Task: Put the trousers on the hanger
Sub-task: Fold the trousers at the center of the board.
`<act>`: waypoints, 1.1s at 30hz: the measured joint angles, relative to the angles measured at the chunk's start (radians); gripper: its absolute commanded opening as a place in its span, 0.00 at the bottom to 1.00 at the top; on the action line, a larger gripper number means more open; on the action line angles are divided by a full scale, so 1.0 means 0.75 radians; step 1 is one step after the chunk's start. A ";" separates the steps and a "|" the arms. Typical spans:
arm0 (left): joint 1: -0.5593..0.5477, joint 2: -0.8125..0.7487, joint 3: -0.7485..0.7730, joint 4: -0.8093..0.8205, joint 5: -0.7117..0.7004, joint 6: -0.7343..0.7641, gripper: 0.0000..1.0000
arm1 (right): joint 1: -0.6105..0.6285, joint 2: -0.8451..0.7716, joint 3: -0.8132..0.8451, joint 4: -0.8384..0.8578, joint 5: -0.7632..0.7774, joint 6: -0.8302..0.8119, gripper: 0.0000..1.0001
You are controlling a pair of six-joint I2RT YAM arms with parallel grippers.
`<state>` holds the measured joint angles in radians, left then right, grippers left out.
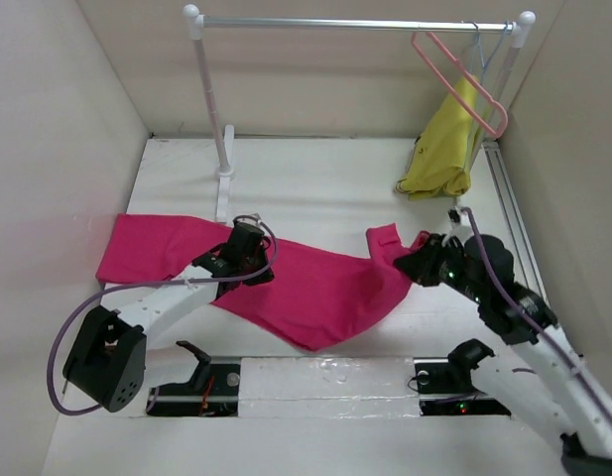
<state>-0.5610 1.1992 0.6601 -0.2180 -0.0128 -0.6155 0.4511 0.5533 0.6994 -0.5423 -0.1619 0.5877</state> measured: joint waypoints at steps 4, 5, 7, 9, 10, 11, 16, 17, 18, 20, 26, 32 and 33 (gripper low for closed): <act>0.000 0.024 -0.086 0.037 0.071 -0.023 0.00 | 0.356 0.314 0.506 -0.162 0.329 -0.050 0.00; 0.000 0.035 -0.102 0.047 0.087 -0.027 0.00 | 0.388 0.381 0.632 -0.193 0.427 -0.109 0.00; -0.001 0.050 -0.130 0.071 0.121 -0.038 0.00 | 0.391 0.486 0.846 -0.220 0.459 -0.151 0.00; -0.019 0.056 -0.145 0.089 0.136 -0.055 0.00 | 0.326 0.582 1.050 -0.289 0.486 -0.239 0.00; -0.048 0.063 -0.145 0.096 0.133 -0.069 0.00 | 0.281 0.621 1.128 -0.290 0.489 -0.278 0.00; -0.055 0.065 -0.145 0.120 0.133 -0.079 0.00 | 0.233 0.650 1.191 -0.290 0.485 -0.313 0.00; -0.366 0.189 -0.080 0.205 0.121 -0.177 0.00 | -0.017 0.730 1.345 -0.323 0.345 -0.452 0.00; -0.422 0.227 -0.060 0.227 0.119 -0.202 0.00 | -0.062 0.743 1.361 -0.330 0.308 -0.475 0.00; -0.467 0.274 -0.036 0.246 0.117 -0.227 0.00 | -0.094 0.755 1.374 -0.340 0.273 -0.496 0.00; -0.540 0.379 0.027 0.288 0.121 -0.284 0.00 | -0.142 0.779 1.390 -0.356 0.207 -0.536 0.00; -0.656 0.757 0.426 0.312 0.086 -0.382 0.00 | -0.184 0.843 1.383 -0.368 0.063 -0.605 0.00; -0.586 0.567 0.434 0.223 -0.014 -0.389 0.00 | -0.033 0.926 1.370 -0.320 0.031 -0.616 0.00; -0.541 0.461 0.405 0.178 -0.038 -0.388 0.00 | 0.010 0.948 1.373 -0.310 0.034 -0.615 0.00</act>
<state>-0.9665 1.5448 0.9642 -0.0845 -0.0410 -0.9062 0.4583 1.2640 1.7294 -0.7746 -0.1368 0.1265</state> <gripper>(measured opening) 0.003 0.187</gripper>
